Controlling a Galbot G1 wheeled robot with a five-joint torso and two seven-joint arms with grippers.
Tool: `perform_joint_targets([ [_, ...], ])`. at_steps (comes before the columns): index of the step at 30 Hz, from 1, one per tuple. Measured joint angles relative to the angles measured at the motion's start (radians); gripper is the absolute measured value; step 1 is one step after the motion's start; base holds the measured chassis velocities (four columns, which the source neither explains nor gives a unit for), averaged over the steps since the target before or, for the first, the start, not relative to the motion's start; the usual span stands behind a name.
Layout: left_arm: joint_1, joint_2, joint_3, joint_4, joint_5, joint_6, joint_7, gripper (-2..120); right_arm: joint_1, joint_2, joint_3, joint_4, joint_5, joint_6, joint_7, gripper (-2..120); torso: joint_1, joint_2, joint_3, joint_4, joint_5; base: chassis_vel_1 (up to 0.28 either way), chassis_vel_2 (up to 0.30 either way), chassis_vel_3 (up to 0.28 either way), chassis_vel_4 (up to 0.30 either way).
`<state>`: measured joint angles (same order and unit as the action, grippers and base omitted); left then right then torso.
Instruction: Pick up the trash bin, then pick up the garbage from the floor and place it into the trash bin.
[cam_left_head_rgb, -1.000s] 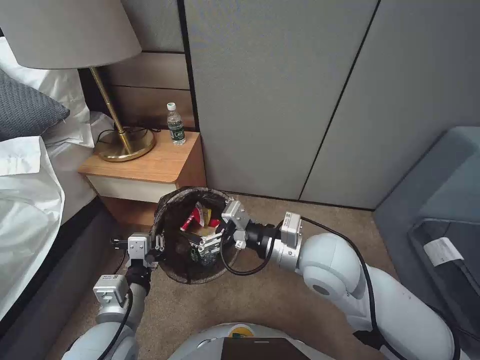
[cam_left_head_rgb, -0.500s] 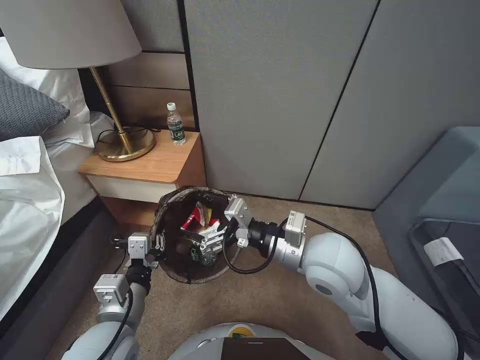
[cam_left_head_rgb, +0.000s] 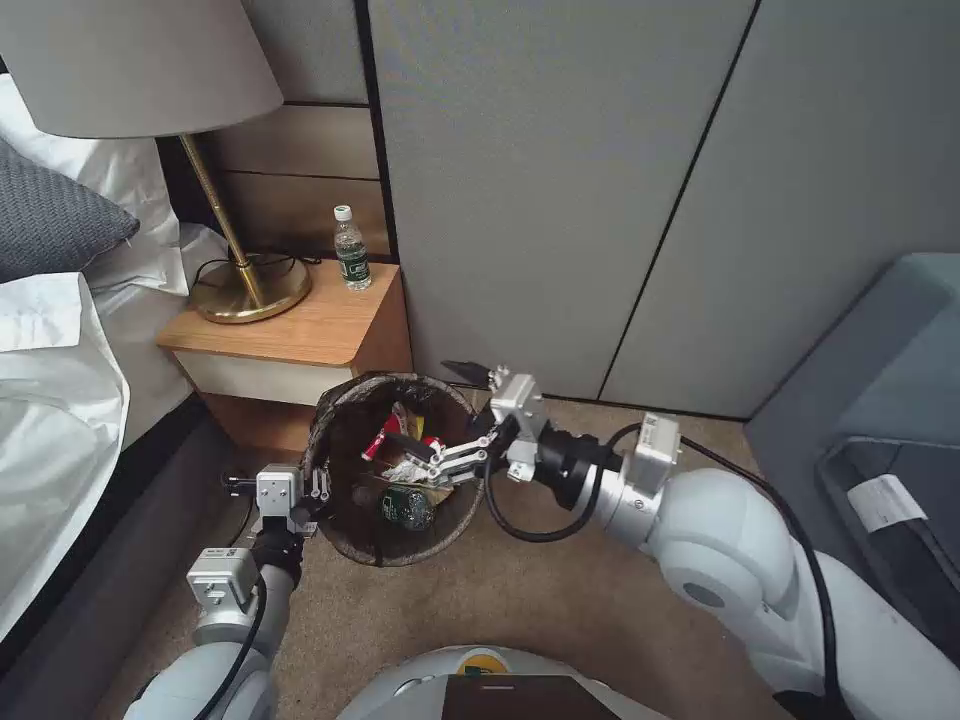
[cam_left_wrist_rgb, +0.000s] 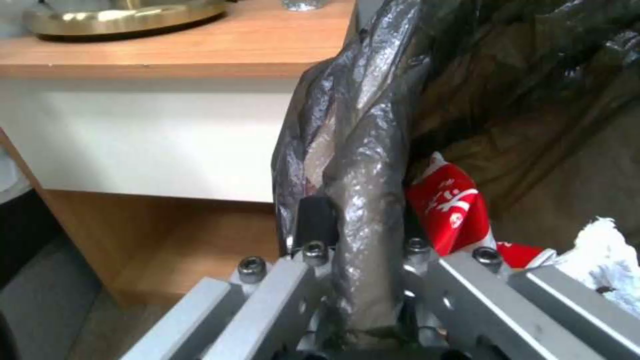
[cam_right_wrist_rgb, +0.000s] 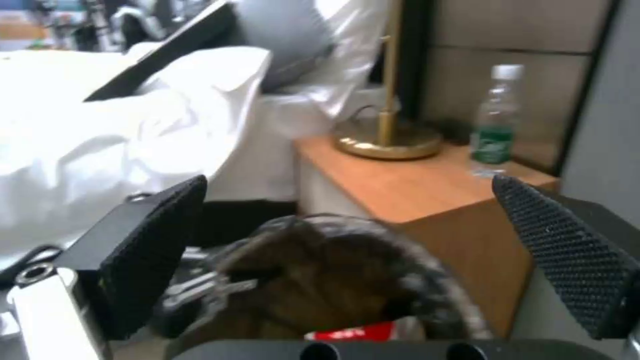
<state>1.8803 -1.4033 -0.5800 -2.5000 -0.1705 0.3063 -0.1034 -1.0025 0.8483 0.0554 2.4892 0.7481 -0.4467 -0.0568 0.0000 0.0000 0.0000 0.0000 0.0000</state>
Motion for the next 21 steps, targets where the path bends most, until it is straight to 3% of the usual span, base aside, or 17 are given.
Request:
perform_joint_targets([
  [6,-0.001,-0.001,-0.001,0.000,-0.002,0.000,-0.001,3,-0.089,0.022,0.044,0.011,-0.029,0.055,0.116,100,0.000,0.000,0.000,0.0002,0.0000,0.000,0.000,0.000,0.000],
  [9,-0.001,-0.001,-0.003,0.000,-0.003,0.000,-0.003,3,-0.196,0.057,0.118,0.011,-0.100,0.114,0.152,100,0.000,0.000,0.000,-0.0001,0.0000,0.000,0.000,0.000,0.000],
  [13,-0.002,0.003,0.000,0.000,-0.003,-0.003,-0.004,3,-0.471,0.171,0.302,-0.001,-0.326,0.248,0.129,100,0.000,0.000,0.000,-0.0002,-0.0002,0.000,0.000,0.000,0.000],
  [21,-0.008,0.013,0.001,0.000,-0.008,-0.003,-0.004,3,-0.671,0.314,0.412,-0.029,-0.542,0.389,0.127,100,0.000,0.000,0.000,0.0000,0.0000,0.000,0.000,0.000,0.000],
])
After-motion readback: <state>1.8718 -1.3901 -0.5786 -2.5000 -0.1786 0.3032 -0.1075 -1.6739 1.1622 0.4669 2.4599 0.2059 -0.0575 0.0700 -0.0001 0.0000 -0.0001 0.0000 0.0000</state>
